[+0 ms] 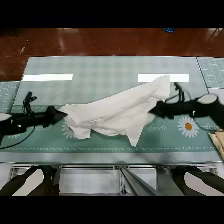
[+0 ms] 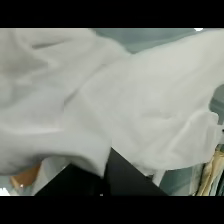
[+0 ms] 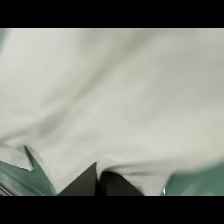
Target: Fold the shirts.
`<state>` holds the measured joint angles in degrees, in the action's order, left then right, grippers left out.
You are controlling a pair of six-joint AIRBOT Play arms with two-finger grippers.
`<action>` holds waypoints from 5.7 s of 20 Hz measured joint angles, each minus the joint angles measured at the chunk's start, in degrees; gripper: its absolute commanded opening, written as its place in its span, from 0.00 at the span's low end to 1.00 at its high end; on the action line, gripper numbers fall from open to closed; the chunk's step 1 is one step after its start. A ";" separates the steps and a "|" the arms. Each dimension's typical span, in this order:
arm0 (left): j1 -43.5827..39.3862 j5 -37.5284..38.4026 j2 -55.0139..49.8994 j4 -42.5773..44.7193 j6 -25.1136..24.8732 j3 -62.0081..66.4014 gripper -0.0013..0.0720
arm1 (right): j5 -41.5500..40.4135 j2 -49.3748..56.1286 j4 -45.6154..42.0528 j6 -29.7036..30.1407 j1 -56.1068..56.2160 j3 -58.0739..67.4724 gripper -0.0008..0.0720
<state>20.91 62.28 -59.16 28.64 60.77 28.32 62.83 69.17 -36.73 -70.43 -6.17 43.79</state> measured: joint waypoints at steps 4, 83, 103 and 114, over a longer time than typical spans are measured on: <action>0.44 3.76 1.33 -9.57 0.04 19.17 0.04 | 5.75 -0.44 0.98 -1.07 -2.12 25.64 0.04; 11.50 4.00 -14.60 19.17 9.90 3.56 0.04 | 3.10 -10.60 -8.94 2.10 -32.13 -9.99 0.58; 9.57 4.35 -15.45 17.66 7.23 4.83 0.04 | -0.96 -0.42 -10.56 -3.58 -11.26 -14.84 0.04; 9.86 11.04 -4.42 -6.97 3.13 35.80 0.04 | 8.81 -3.08 -7.48 -2.56 -9.38 36.74 0.04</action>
<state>30.76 73.32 -63.57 21.67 63.90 64.12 71.64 66.08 -44.21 -72.99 -15.55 80.53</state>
